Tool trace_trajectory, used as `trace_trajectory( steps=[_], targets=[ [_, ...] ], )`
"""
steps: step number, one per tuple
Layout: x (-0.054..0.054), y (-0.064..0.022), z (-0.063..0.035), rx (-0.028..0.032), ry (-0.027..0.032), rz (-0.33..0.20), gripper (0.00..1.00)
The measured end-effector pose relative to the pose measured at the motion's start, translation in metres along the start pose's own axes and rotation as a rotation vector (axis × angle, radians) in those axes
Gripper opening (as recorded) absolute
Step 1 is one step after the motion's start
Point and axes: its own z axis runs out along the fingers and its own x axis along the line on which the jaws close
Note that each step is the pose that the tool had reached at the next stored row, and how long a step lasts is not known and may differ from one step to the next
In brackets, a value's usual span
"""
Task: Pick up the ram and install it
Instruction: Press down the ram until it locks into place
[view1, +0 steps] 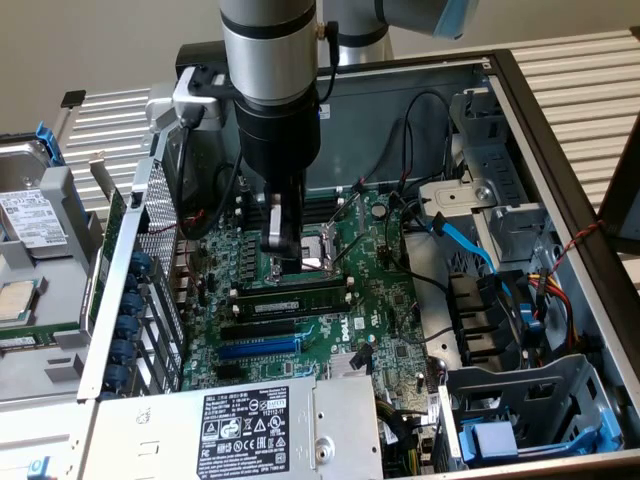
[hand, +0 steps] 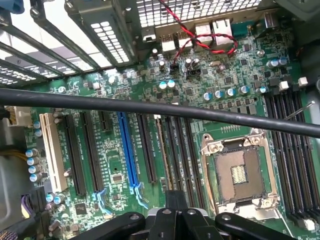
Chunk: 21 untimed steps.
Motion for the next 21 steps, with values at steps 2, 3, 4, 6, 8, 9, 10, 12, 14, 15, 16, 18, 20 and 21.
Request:
trace_trajectory(
  steps=[2, 3, 4, 6, 8, 9, 10, 12, 14, 15, 16, 18, 20, 21],
  targets=[
    [0.0000, 0.0000, 0.0000, -0.0003, 0.0000, 0.024, 0.11],
    [0.0000, 0.0000, 0.0000, -0.0003, 0.0000, 0.036, 0.11],
    [0.0000, 0.0000, 0.0000, -0.0004, 0.0000, 0.049, 0.11],
    [0.0000, 0.0000, 0.0000, -0.0006, 0.0001, 0.073, 0.11],
    [0.0000, 0.0000, -0.0001, -0.0008, 0.0004, 0.098, 0.11],
    [0.0001, 0.0000, -0.0001, -0.0008, 0.0007, 0.110, 0.11],
    [0.0001, 0.0000, -0.0001, -0.0008, 0.0008, 0.123, 0.11],
    [0.0000, 0.0000, 0.0000, -0.0008, 0.0009, 0.148, 0.11],
    [0.0000, 0.0000, 0.0000, -0.0011, 0.0009, 0.173, 0.11],
    [0.0000, 0.0000, 0.0000, -0.0011, 0.0010, 0.186, 0.11],
    [0.0000, 0.0000, 0.0000, -0.0012, 0.0010, 0.200, 0.11],
    [0.0000, 0.0000, 0.0000, -0.0014, 0.0010, 0.226, 0.11],
    [0.0000, 0.0000, 0.0000, -0.0017, 0.0006, 0.254, 0.11],
    [0.0000, 0.0000, 0.0000, -0.0019, 0.0004, 0.268, 0.11]
  ],
)
